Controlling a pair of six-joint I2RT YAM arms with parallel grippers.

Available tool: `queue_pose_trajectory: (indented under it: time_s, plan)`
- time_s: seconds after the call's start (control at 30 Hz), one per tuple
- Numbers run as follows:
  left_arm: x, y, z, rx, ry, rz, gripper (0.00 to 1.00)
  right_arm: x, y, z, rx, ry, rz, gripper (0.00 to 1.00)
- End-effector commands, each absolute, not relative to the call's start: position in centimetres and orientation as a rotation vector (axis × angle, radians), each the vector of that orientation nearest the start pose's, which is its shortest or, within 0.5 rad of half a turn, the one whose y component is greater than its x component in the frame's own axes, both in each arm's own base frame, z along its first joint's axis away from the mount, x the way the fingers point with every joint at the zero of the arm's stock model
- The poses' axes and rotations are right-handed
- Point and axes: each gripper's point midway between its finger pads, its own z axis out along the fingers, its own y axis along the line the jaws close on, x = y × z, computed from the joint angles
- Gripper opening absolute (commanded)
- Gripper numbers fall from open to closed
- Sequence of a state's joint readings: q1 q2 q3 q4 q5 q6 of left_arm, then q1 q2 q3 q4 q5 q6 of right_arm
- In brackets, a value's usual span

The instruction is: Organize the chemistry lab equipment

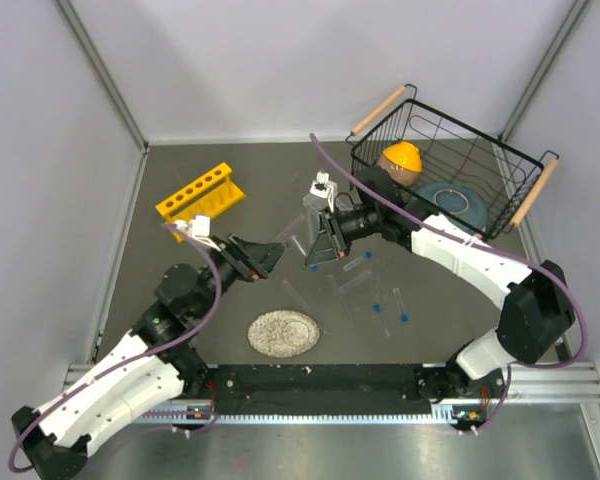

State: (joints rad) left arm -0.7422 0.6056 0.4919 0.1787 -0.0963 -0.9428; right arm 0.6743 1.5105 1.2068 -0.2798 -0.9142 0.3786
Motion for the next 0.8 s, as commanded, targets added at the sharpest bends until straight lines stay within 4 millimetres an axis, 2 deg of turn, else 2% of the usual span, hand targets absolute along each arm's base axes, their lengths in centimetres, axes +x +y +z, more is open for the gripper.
queue_pose_trajectory:
  time_s: [0.0, 0.03, 0.07, 0.1, 0.13, 0.2, 0.33, 0.47, 0.53, 0.67, 0.77]
  plan:
    - [18.6, -19.7, 31.8, 0.183, 1.555, -0.996, 0.98, 18.6, 31.8, 25.6, -1.322, 1.85, 1.323, 0.0]
    - [17.6, -19.6, 32.3, 0.277, 1.527, -0.979, 0.99, 18.7, 31.0, 25.2, -1.456, 1.741, 1.227, 0.0]
    - [16.8, -19.7, 33.0, 0.369, 1.49, -0.962, 0.99, 17.7, 29.8, 25.0, -1.52, 1.755, 1.196, 0.0]
    - [15.0, -20.5, 33.0, 0.58, 1.413, -0.951, 0.98, 17.4, 29.0, 24.6, -1.584, 1.736, 1.146, 0.0]
    - [14.0, -20.7, 33.2, 0.672, 1.359, -0.944, 0.99, 17.4, 28.5, 24.4, -1.675, 1.653, 1.089, 0.0]
    - [12.8, -21.3, 32.8, 0.856, 1.255, -0.901, 0.99, 16.4, 27.2, 24.0, -1.749, 1.66, 1.071, 0.0]
    - [13.2, -22.9, 31.0, 1.063, 1.181, -0.818, 0.99, 15.1, 26.3, 23.2, -1.846, 1.652, 1.077, 0.0]
    - [13.5, -24.0, 31.0, 1.209, 1.061, -0.683, 0.99, 14.1, 25.8, 22.5, -1.875, 1.68, 1.127, 0.0]
    - [13.9, -24.6, 30.6, 1.245, 1.052, -0.638, 0.99, 13.7, 25.7, 22.3, -1.88, 1.683, 1.151, 0.0]
    - [13.1, -26.7, 29.9, 1.378, 0.98, -0.57, 0.99, 12.8, 26.0, 22.3, -1.869, 1.672, 1.238, 0.01]
    - [13.2, -28.0, 28.8, 1.454, 0.969, -0.47, 0.99, 12.4, 26.3, 22.2, -1.864, 1.676, 1.285, 0.01]
